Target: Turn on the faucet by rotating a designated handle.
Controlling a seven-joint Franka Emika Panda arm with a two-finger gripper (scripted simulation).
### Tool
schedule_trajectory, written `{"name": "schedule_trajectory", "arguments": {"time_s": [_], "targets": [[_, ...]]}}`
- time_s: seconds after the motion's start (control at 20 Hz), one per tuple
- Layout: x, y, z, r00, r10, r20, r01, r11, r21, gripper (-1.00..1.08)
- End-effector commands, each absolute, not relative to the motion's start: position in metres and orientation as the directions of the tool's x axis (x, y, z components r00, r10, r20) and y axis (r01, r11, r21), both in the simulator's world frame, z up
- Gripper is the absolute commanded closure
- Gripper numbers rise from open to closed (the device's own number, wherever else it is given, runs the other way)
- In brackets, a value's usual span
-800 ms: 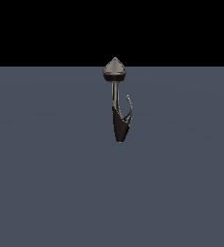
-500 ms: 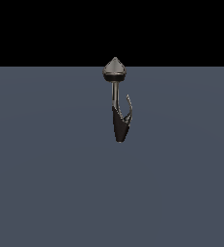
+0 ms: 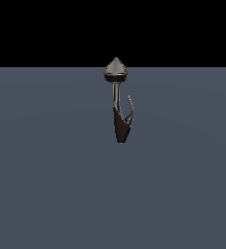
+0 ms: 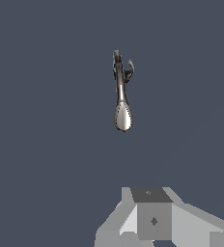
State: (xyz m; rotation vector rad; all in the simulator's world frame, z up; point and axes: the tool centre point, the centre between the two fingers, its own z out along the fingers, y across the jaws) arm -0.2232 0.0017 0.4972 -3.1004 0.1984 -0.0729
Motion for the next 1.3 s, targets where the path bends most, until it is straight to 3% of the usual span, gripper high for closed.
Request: {"name": "schedule_trajectory", "arguments": {"time_s": [0.0,0.65,1.25], "targets": [[-0.211,0.004,0.49,0.985,-0.171,0.022,-0.169,-0.984,-0.054,1.08],[-0.126,0.008,0.438,0.882,-0.446,-0.15,-0.466,-0.873,-0.144,1.08],[-0.049,-0.004,0.373,0.677,-0.653,-0.339,-0.728,-0.663,-0.175,1.08]]}}
